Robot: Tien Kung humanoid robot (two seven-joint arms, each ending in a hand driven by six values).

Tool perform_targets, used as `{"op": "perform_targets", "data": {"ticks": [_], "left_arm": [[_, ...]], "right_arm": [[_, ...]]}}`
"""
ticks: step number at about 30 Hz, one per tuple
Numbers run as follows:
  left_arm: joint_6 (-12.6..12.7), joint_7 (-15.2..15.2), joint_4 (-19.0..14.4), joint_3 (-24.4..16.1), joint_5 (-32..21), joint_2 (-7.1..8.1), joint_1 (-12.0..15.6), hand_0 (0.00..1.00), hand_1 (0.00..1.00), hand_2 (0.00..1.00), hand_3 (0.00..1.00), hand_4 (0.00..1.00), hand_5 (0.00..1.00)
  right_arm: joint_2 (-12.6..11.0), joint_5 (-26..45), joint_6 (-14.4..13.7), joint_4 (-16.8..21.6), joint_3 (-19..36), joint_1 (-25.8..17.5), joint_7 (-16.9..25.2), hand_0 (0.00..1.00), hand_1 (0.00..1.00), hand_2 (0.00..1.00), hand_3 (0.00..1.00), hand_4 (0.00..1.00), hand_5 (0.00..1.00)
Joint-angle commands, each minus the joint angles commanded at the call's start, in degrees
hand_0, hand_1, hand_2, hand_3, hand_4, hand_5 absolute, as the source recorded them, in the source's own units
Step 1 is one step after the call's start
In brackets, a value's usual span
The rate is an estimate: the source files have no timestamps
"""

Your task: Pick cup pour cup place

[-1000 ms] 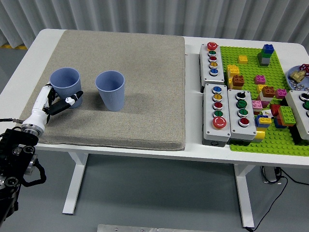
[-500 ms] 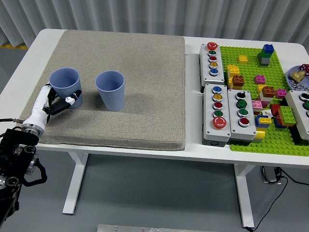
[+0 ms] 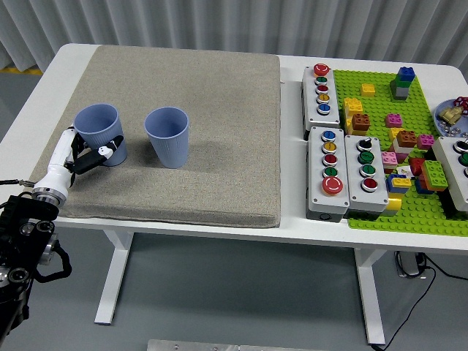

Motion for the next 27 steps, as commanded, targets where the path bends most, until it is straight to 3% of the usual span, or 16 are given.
{"op": "perform_targets", "data": {"ticks": [12,18,19,27], "left_arm": [[0.4,-0.3,-0.6,0.3,-0.1,0.06,0.0,0.662,0.689,0.852,0.914,0.764,0.338],[0.8,-0.3,-0.7,0.3,-0.2,0.08,0.0,0.662,0.688,0.828,0.885,0.752,0.344],[0.9,-0.4,-0.8,0.3,-0.3,0.1,0.0,0.662,0.686,0.826,0.824,0.745,0.347],[1.2,-0.4,-1.3,0.6,-0.3,0.12,0.0,0.655,0.673,0.799,0.802,0.738,0.353]], "right_arm": [[0.0,0.0,0.1,0.0,0.1,0.2,0.0,0.739,0.697,0.736,0.599,0.144,0.216],[-0.1,-0.1,0.1,0.0,0.1,0.2,0.0,0.739,0.697,0.736,0.599,0.144,0.217],[-0.1,-0.1,0.1,0.0,0.1,0.2,0.0,0.739,0.697,0.737,0.599,0.144,0.217],[-0.1,-0.1,0.1,0.0,0.1,0.3,0.0,0.739,0.696,0.737,0.599,0.145,0.217]]}}
